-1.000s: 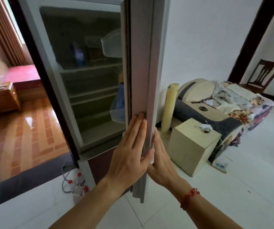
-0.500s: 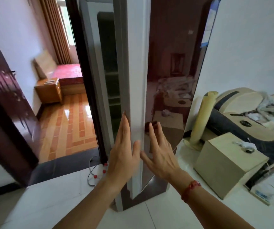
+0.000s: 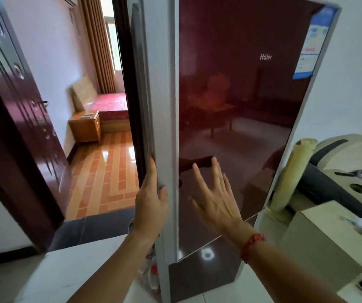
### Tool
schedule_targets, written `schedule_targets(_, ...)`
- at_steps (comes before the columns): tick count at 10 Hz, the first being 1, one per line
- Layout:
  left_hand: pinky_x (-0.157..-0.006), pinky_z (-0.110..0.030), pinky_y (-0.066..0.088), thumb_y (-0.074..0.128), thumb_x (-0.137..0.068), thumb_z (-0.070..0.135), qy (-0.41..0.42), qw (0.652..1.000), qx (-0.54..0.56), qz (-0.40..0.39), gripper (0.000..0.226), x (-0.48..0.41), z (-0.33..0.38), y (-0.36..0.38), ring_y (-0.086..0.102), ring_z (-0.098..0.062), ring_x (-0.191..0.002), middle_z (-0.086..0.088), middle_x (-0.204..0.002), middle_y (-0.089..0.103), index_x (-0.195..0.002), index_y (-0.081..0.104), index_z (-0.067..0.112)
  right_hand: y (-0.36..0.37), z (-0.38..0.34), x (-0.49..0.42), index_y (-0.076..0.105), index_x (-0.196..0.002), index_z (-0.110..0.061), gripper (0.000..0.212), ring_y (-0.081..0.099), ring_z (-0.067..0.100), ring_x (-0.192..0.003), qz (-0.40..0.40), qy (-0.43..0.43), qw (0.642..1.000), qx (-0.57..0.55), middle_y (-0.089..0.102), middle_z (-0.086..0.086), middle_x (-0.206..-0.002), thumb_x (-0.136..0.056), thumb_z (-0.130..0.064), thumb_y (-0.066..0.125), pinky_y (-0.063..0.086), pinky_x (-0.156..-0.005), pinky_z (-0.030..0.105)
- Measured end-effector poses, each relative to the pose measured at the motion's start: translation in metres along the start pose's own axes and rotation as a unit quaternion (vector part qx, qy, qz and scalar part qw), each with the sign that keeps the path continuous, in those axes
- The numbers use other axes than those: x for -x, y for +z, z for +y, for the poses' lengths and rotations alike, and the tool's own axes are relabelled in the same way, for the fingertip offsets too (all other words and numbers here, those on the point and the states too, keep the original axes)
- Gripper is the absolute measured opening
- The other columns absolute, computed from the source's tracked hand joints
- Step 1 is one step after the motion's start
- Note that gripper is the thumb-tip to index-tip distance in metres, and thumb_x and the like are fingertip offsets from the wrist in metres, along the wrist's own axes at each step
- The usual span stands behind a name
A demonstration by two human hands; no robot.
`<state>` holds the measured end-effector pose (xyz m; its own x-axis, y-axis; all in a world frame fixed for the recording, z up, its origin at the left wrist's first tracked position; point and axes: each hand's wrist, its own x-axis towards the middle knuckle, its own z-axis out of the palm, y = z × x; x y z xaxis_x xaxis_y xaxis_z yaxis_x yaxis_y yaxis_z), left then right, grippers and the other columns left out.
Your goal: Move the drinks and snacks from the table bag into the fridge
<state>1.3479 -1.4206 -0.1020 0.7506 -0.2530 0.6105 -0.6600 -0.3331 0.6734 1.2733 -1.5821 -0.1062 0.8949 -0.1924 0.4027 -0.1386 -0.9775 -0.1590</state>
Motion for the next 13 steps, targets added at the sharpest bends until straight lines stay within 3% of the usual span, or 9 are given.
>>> schedule_targets(1,-0.089,-0.009,0.047,0.058,-0.095,0.005,-0.025,1.0,0.003,0.0,0.088,-0.02,-0.017,0.003,0.06,0.0,-0.105,0.004,-0.14,0.051,-0.156,0.001,0.034,0.009,-0.007,-0.02,-0.021,-0.156,-0.037,0.087,-0.019,0.035,-0.153,-0.004,0.009,1.0,0.0,-0.033,0.02,-0.16,-0.101,-0.052,0.044,0.003,-0.125,0.048)
schedule_targets(2,-0.106,-0.039,0.047,0.058,-0.095,0.006,-0.048,0.999,0.009,-0.007,0.092,-0.041,-0.035,0.007,0.047,-0.021,-0.135,-0.002,-0.156,0.036,-0.154,-0.003,0.041,0.021,-0.014,-0.04,-0.02,-0.156,-0.035,0.087,-0.019,0.037,-0.153,-0.006,0.019,1.0,0.001,-0.032,0.022,-0.16,-0.1,-0.052,0.045,0.004,-0.124,0.05)
schedule_targets(3,-0.109,-0.042,0.044,0.058,-0.094,0.003,-0.061,0.998,0.008,-0.011,0.093,-0.06,-0.047,0.011,0.04,-0.023,-0.14,-0.001,-0.158,0.034,-0.154,-0.003,0.041,0.03,-0.019,-0.057,-0.019,-0.157,-0.034,0.087,-0.02,0.038,-0.153,-0.01,0.027,1.0,0.006,-0.032,0.023,-0.16,-0.1,-0.052,0.045,0.003,-0.124,0.051)
schedule_targets(7,-0.114,-0.044,0.036,0.059,-0.091,-0.004,-0.092,0.994,0.041,-0.049,0.102,-0.096,-0.069,0.016,0.027,-0.02,-0.147,0.006,-0.163,0.018,-0.154,-0.007,0.041,0.043,-0.028,-0.088,-0.02,-0.157,-0.03,0.092,-0.024,0.041,-0.15,-0.034,0.049,0.998,0.016,-0.039,0.027,-0.155,-0.099,-0.05,0.049,0.005,-0.126,0.05)
schedule_targets(9,-0.111,-0.037,0.037,0.062,-0.093,0.009,-0.114,0.988,0.027,-0.096,0.101,-0.096,-0.062,0.005,0.034,-0.023,-0.143,0.003,-0.16,0.026,-0.151,-0.013,0.045,0.031,-0.029,-0.086,-0.019,-0.157,-0.033,0.092,-0.02,0.038,-0.152,-0.06,0.046,0.997,0.023,-0.037,0.025,-0.157,-0.099,-0.053,0.049,0.004,-0.126,0.051)
schedule_targets(10,-0.105,-0.029,0.032,0.061,-0.095,0.019,-0.103,0.985,-0.029,-0.137,0.097,-0.088,-0.054,-0.009,0.031,-0.023,-0.144,0.001,-0.162,0.02,-0.153,-0.015,0.037,0.021,-0.027,-0.085,-0.019,-0.157,-0.034,0.093,-0.016,0.037,-0.154,-0.076,0.052,0.996,0.023,-0.035,0.02,-0.16,-0.097,-0.053,0.05,0.002,-0.124,0.054)
schedule_targets(11,-0.108,-0.034,0.034,0.061,-0.094,0.025,-0.063,0.977,-0.104,-0.174,0.093,-0.076,-0.047,-0.025,0.023,-0.023,-0.147,0.0,-0.162,0.014,-0.155,-0.008,0.031,0.008,-0.025,-0.081,-0.015,-0.158,-0.037,0.091,-0.012,0.035,-0.155,-0.086,0.064,0.994,0.005,-0.025,0.016,-0.164,-0.097,-0.053,0.05,0.003,-0.123,0.057)
schedule_targets(12,-0.097,-0.026,0.036,0.06,-0.094,0.032,-0.03,0.971,-0.172,-0.164,0.083,-0.061,-0.034,-0.043,0.023,-0.021,-0.144,0.0,-0.16,0.017,-0.157,0.007,0.023,-0.009,-0.032,-0.068,-0.009,-0.159,-0.039,0.086,-0.009,0.036,-0.155,-0.1,0.079,0.992,-0.017,-0.018,0.013,-0.167,-0.097,-0.054,0.048,0.007,-0.122,0.059)
schedule_targets(13,-0.107,-0.038,0.037,0.058,-0.092,0.044,0.008,0.96,-0.246,-0.131,0.077,-0.047,-0.02,-0.06,0.022,-0.024,-0.145,-0.005,-0.159,0.021,-0.155,0.019,0.021,-0.026,-0.038,-0.051,-0.002,-0.159,-0.04,0.081,-0.001,0.037,-0.155,-0.096,0.079,0.992,-0.024,-0.009,0.012,-0.168,-0.097,-0.056,0.047,0.013,-0.12,0.06)
